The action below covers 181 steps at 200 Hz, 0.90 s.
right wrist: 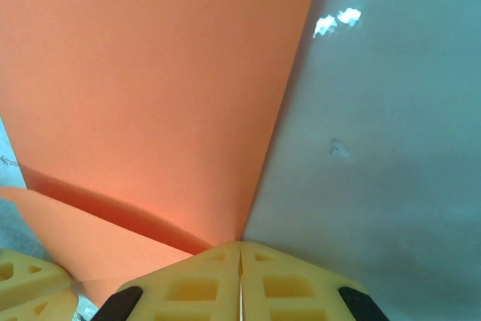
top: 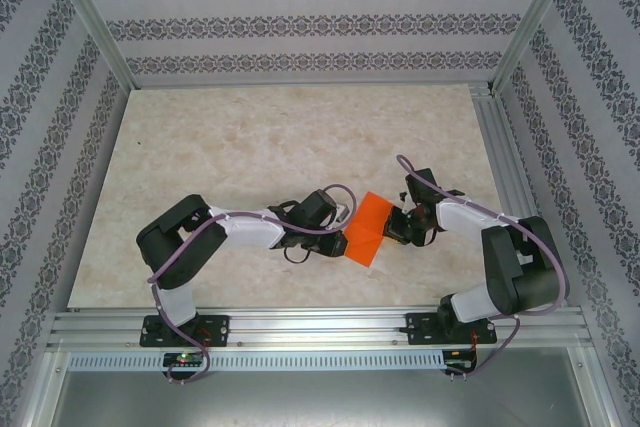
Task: Fold a paper plane with a square sheet of paper (fold left side to right side)
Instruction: Fold the triangle a second time at the center of the table, then turn over the paper at the center of the table.
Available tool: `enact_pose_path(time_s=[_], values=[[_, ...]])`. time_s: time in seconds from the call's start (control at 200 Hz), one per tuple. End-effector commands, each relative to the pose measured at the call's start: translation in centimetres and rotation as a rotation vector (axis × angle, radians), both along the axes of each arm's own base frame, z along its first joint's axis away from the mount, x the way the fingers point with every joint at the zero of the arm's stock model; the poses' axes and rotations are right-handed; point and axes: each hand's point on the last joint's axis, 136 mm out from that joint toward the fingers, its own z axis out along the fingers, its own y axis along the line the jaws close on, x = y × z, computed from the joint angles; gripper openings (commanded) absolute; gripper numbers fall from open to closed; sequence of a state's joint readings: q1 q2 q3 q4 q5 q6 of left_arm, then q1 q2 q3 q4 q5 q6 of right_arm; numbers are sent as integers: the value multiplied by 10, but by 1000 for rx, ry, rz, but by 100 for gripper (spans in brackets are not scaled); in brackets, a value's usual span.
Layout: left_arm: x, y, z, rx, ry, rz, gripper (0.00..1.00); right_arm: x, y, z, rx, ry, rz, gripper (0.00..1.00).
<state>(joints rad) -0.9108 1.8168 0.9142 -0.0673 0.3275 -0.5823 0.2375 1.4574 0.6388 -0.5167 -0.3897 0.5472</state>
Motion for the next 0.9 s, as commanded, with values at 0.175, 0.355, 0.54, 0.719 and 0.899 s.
enact_pose_path(time_s=[0.175, 0.355, 0.54, 0.719, 0.899], values=[[-13, 27, -6, 101, 49, 25, 32, 9, 1, 24, 10, -65, 25, 9], [3, 29, 39, 18, -7, 49, 42, 19, -9, 52, 0, -172, 19, 25], [20, 29, 66, -81, -45, 53, 56, 22, -3, 75, 141, -297, -14, 41], [33, 15, 53, -121, -17, 17, 57, 17, 10, 84, 269, -350, -30, 52], [47, -7, 51, -228, 27, -5, 54, 6, 14, 77, 308, -332, -20, 66]])
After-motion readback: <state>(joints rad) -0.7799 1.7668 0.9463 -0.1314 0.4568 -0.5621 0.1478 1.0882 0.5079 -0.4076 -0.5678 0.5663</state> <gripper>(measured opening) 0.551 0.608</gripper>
